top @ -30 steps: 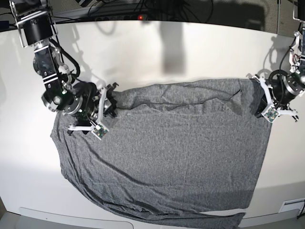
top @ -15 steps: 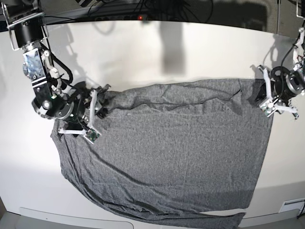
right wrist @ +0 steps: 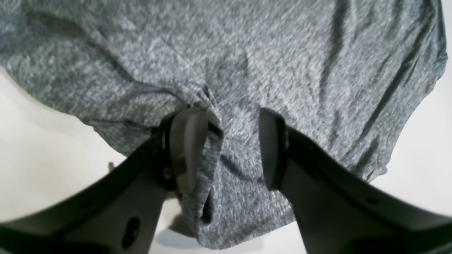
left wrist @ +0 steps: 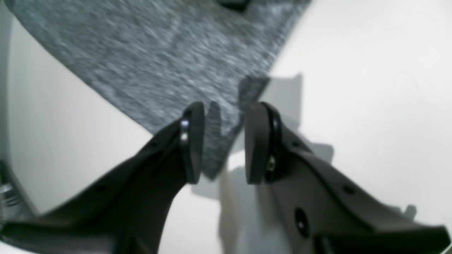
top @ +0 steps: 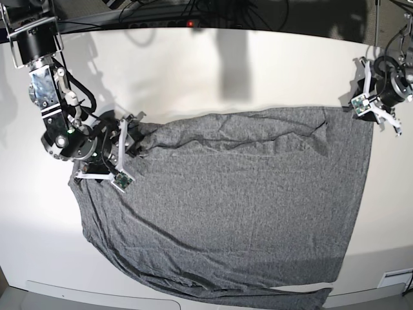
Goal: Fold the T-shirt properly
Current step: 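Lift the shoulder edge and pull it toward the hem with both grippers, then lay the lifted shoulder edge down over the shirt body with both grippers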
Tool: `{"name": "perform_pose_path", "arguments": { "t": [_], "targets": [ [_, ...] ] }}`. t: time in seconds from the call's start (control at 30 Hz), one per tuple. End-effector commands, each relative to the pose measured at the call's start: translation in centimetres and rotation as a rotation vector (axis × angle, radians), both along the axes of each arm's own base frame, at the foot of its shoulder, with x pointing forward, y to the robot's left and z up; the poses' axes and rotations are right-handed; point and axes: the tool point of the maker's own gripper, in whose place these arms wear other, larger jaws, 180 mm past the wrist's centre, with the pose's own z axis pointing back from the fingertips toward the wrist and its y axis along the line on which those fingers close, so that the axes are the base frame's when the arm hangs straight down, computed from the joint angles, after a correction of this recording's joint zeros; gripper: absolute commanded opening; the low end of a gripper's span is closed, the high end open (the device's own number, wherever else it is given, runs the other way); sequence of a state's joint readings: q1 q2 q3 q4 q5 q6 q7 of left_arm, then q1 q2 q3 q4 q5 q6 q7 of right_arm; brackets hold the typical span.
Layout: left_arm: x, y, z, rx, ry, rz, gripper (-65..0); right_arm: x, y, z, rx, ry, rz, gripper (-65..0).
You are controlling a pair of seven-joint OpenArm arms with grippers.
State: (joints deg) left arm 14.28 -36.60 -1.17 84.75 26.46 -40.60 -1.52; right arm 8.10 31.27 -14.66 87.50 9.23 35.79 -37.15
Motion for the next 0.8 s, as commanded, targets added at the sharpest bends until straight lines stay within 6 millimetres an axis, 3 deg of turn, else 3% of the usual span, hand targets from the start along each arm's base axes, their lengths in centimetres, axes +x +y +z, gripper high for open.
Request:
{"name": "perform_pose_path", "arguments": {
  "t": [0.0, 0.23, 0.6, 0.77],
  "targets": [
    [0.8, 0.7, 0.7, 0.019, -0.034, -0.012, -45.8, 1.2, 0.0, 1.6, 0.011, -0.050, 0.003, -37.0],
    [0.2, 1.2, -0.8, 0.020, -0.016, -0.042, -45.8, 1.2, -0.1, 1.6, 0.009, -0.049, 0.002, -37.0],
    [3.2, 2.7, -0.7, -0.010, -0.045, 0.016, -45.8, 1.1, -0.1, 1.5, 0.006, -0.045, 0.000, -37.0],
    [2.7, 2.0, -1.7, -0.021, -0.018, 0.010, -45.9, 1.1, -0.1, 1.5, 0.006, -0.045, 0.000, -37.0]
  ]
}}
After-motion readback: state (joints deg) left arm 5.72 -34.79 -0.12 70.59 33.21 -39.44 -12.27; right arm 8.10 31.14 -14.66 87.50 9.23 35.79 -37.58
